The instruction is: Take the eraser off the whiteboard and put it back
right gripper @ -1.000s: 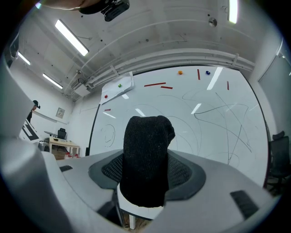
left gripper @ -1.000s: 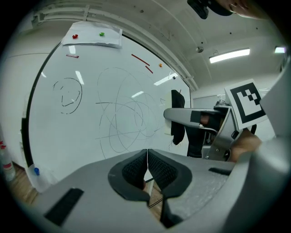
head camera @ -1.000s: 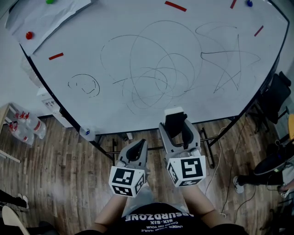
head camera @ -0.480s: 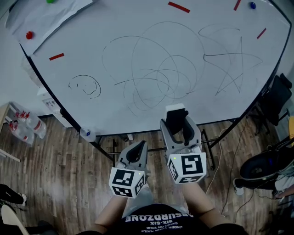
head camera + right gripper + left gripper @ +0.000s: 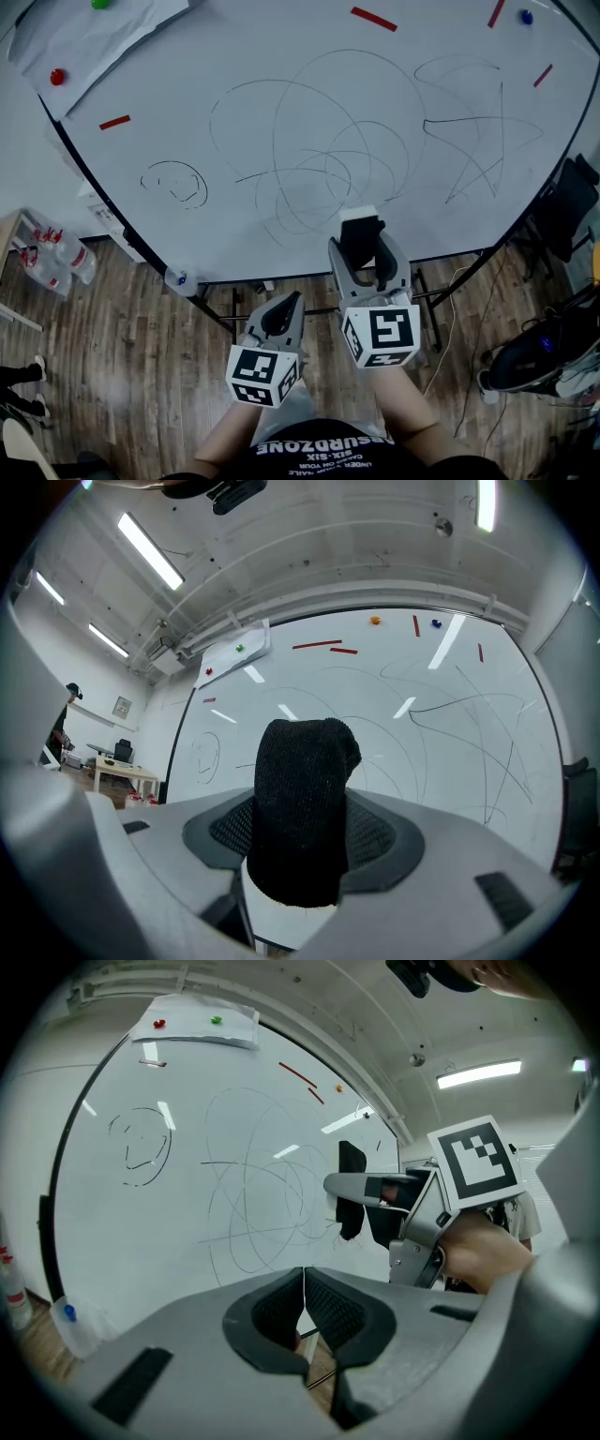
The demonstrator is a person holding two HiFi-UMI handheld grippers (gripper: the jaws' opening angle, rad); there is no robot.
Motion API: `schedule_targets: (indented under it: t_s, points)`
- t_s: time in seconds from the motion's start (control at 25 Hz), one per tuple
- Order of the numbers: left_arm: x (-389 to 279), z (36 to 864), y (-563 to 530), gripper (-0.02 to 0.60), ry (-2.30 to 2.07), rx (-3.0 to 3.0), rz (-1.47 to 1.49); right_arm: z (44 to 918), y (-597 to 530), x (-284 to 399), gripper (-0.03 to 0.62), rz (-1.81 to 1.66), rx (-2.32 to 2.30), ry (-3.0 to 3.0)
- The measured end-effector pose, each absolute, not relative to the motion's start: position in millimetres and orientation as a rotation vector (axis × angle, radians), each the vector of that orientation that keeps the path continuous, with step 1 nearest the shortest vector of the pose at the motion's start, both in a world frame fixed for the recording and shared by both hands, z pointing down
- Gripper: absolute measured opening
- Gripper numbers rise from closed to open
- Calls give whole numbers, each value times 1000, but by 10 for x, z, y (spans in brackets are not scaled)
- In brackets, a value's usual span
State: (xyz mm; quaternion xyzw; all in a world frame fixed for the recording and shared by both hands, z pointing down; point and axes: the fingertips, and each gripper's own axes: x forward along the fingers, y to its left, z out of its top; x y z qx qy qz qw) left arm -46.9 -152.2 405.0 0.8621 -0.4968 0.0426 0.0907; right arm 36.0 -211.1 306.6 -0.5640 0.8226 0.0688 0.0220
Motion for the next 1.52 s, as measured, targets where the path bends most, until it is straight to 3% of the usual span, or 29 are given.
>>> schedule_targets:
  t_s: [1.52]
  points:
    - [-618,4247,-2418,8,-1422,2556,191,3294,-3288,283,256,214,-1879,2527]
